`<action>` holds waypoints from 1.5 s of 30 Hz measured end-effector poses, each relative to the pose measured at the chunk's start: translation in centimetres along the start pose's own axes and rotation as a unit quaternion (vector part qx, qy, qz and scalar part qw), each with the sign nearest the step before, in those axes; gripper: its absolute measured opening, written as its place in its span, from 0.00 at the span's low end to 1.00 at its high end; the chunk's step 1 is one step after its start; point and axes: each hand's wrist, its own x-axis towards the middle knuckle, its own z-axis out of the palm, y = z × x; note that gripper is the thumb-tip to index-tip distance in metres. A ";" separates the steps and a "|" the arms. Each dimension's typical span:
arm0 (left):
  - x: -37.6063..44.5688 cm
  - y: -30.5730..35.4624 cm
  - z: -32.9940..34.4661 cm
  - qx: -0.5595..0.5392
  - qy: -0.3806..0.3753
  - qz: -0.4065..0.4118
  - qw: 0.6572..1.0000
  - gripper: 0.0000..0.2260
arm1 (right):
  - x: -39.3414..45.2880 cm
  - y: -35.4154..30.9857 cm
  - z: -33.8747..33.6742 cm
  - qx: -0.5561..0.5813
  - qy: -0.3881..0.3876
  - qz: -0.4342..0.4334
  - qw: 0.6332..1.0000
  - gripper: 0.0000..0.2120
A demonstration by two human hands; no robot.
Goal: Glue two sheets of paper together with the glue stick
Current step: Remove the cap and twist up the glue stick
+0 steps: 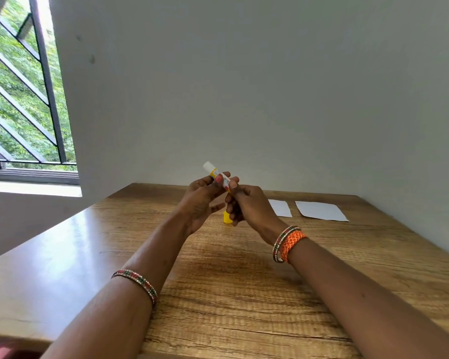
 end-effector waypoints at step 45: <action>-0.1 -0.7 1.4 0.127 0.155 0.121 0.972 0.10 | 0.2 1.9 1.3 -0.398 0.189 -0.184 0.879 0.13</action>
